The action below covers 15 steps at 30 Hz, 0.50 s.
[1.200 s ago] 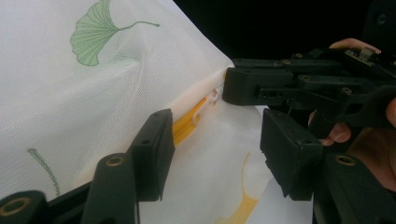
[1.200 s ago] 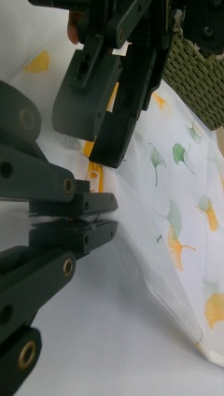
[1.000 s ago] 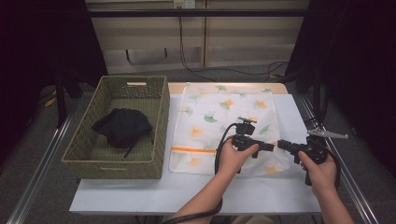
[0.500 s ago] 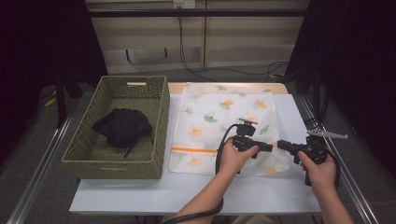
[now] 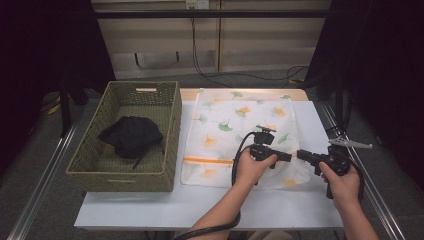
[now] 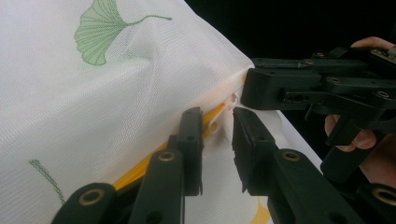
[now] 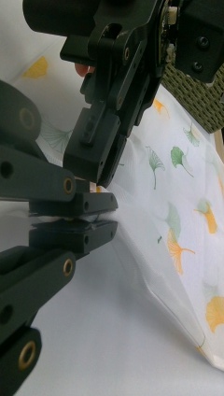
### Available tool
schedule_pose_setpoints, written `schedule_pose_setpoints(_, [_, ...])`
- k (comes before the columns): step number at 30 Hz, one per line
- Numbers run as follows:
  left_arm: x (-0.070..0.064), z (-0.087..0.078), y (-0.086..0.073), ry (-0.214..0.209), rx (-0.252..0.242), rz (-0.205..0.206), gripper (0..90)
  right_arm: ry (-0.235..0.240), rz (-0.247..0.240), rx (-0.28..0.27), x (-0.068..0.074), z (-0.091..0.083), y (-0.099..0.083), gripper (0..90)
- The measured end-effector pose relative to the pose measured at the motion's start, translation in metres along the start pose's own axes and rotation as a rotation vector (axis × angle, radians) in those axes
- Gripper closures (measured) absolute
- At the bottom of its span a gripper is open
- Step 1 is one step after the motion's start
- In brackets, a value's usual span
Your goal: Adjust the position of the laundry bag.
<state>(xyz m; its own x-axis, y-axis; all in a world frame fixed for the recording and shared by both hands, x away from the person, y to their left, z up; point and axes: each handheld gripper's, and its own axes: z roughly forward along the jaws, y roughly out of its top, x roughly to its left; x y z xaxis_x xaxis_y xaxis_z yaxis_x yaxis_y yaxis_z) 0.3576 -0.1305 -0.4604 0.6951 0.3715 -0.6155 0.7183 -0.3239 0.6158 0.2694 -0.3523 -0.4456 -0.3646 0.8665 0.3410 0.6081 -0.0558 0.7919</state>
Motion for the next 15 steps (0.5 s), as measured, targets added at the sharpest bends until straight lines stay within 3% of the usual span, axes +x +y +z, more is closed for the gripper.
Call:
schedule_pose_setpoints(1, [-0.0002,-0.0001,-0.0001,-0.004,0.0,-0.013,75.6,0.0,0.001,0.0,0.0,-0.0001,0.0,86.1])
schedule_pose_setpoints(10, [0.0007,-0.0029,0.0008,-0.005,0.013,0.012,78.9,0.003,0.0,-0.004,-0.0007,-0.0001,-0.0001,86.1])
schedule_pose_setpoints(11, [-0.0005,-0.0023,0.0007,-0.013,0.009,-0.002,79.2,0.003,0.004,-0.003,-0.0007,-0.0002,-0.0002,86.1])
schedule_pose_setpoints(12, [-0.0002,-0.0021,0.0011,-0.012,0.017,0.016,79.3,0.002,0.007,-0.005,-0.0007,0.0,-0.0004,86.1])
schedule_pose_setpoints(14, [-0.0021,-0.0006,0.0009,-0.025,0.007,0.0,79.3,0.003,0.011,-0.002,-0.0003,0.0007,-0.0007,86.1])
schedule_pose_setpoints(15, [-0.0011,-0.0005,0.0012,-0.021,0.012,0.017,79.3,0.003,0.009,-0.004,-0.0003,0.0009,-0.0007,86.1])
